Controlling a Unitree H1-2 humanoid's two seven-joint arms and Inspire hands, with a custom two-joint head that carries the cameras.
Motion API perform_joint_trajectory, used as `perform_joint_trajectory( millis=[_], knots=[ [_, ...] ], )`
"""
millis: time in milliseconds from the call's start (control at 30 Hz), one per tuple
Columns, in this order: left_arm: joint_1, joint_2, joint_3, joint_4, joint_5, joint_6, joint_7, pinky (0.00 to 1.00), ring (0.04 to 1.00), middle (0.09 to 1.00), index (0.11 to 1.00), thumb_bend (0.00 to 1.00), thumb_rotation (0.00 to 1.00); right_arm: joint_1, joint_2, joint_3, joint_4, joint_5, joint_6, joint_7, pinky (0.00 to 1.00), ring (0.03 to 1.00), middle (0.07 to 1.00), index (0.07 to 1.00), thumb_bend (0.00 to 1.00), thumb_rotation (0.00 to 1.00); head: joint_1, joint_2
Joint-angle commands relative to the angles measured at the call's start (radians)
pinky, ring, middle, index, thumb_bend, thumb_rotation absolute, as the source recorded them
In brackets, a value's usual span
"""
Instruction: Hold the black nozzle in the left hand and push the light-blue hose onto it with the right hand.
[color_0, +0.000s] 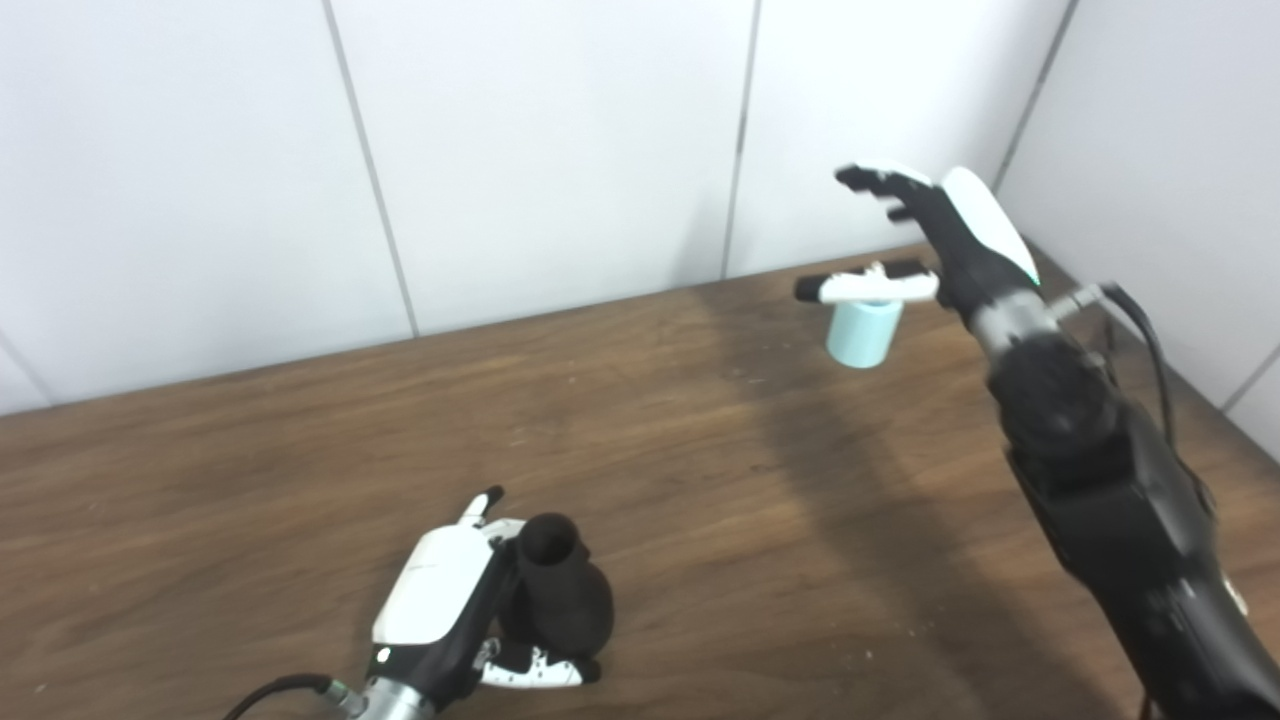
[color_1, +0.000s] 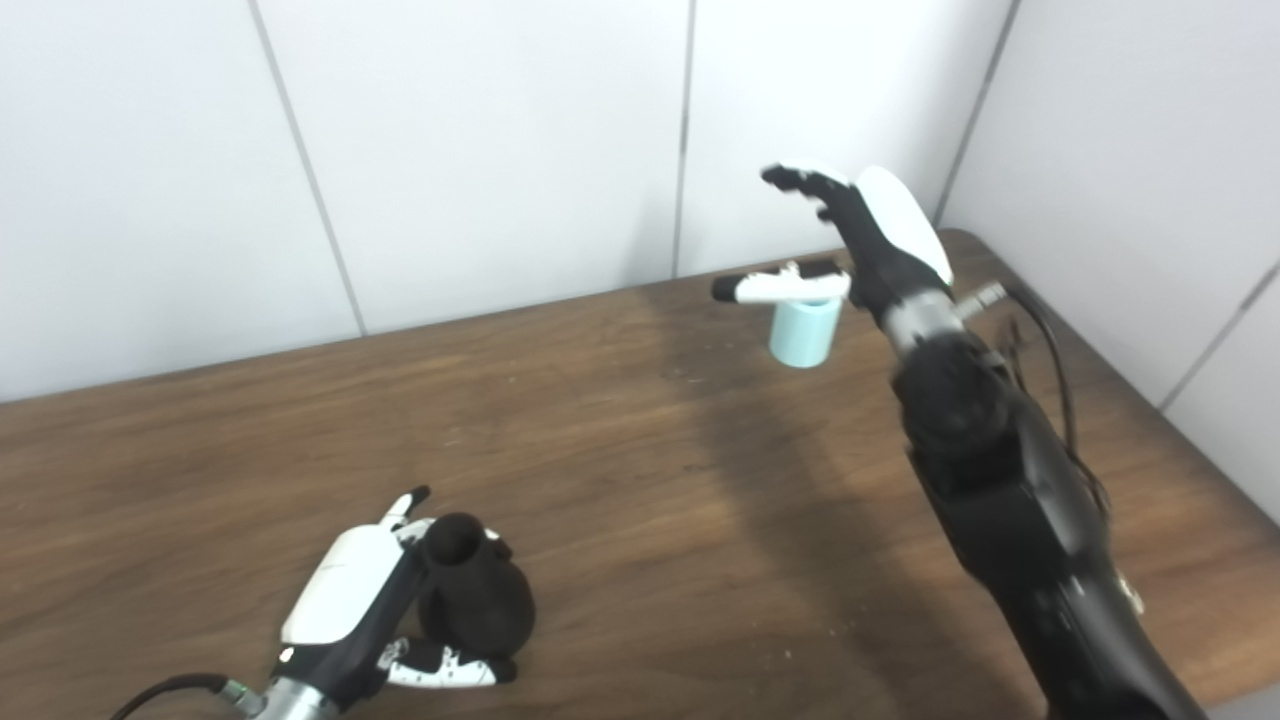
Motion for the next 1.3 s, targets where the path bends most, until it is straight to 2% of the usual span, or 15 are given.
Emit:
perform_joint_trajectory(
  millis=[0,167,300,400,567,733,800,900,1067,1167,1267],
  knots=[
    [0.059,0.046,-0.025,0.052,0.031,0.007,-0.071,1.0,0.728,0.486,0.494,0.52,0.0,-0.078,-0.051,0.026,0.038,-0.062,-0.008,0.035,0.84,0.925,0.858,0.817,0.92,0.32,-0.002,-0.001],
    [0.06,0.049,-0.022,0.053,0.03,0.005,-0.073,1.0,0.727,0.486,0.494,0.52,0.0,-0.162,-0.09,0.122,0.169,-0.156,-0.008,0.124,0.95,0.953,0.88,0.834,0.95,0.28,-0.01,-0.002],
    [0.059,0.054,-0.017,0.048,0.027,0.005,-0.081,1.0,0.727,0.486,0.494,0.52,0.0,-0.232,-0.083,0.19,0.285,-0.229,-0.007,0.197,0.96,0.955,0.884,0.839,0.96,0.24,-0.029,-0.003],
    [0.06,0.056,-0.015,0.04,0.025,0.007,-0.086,1.0,0.726,0.486,0.494,0.52,0.0,-0.272,-0.067,0.217,0.37,-0.27,-0.007,0.247,0.97,0.956,0.889,0.84,0.95,0.21,-0.033,-0.004],
    [0.066,0.059,-0.013,0.031,0.02,0.009,-0.089,1.0,0.725,0.486,0.494,0.52,0.0,-0.325,-0.056,0.235,0.504,-0.298,-0.007,0.276,0.93,0.953,0.892,0.841,0.93,0.15,-0.033,-0.017],
    [0.073,0.061,-0.012,0.035,0.016,0.002,-0.083,1.0,0.722,0.486,0.494,0.52,0.0,-0.356,-0.033,0.231,0.63,-0.33,-0.007,0.269,0.78,0.882,0.874,0.835,0.92,0.12,-0.031,-0.031],
    [0.074,0.062,-0.01,0.039,0.015,-0.003,-0.081,1.0,0.722,0.486,0.494,0.52,0.0,-0.352,-0.024,0.214,0.642,-0.346,-0.007,0.278,0.69,0.84,0.864,0.833,0.92,0.12,-0.028,-0.031],
    [0.072,0.06,-0.009,0.051,0.016,-0.009,-0.075,1.0,0.723,0.486,0.494,0.52,0.0,-0.334,-0.004,0.178,0.626,-0.381,-0.007,0.308,0.61,0.746,0.824,0.824,0.92,0.09,-0.028,-0.031],
    [0.073,0.057,-0.012,0.059,0.018,-0.013,-0.071,1.0,0.723,0.486,0.494,0.52,0.0,-0.328,0.005,0.146,0.625,-0.403,-0.007,0.327,0.56,0.69,0.812,0.806,0.91,0.04,-0.026,-0.031],
    [0.071,0.057,-0.011,0.057,0.017,-0.012,-0.073,1.0,0.718,0.486,0.494,0.52,0.0,-0.334,0.0,0.144,0.637,-0.406,-0.007,0.332,0.61,0.737,0.824,0.798,0.92,0.03,-0.024,-0.029],
    [0.069,0.057,-0.01,0.055,0.016,-0.011,-0.075,1.0,0.714,0.486,0.494,0.52,0.0,-0.335,-0.004,0.136,0.632,-0.409,-0.007,0.339,0.63,0.743,0.831,0.795,0.92,0.02,-0.011,-0.031]
  ],
)
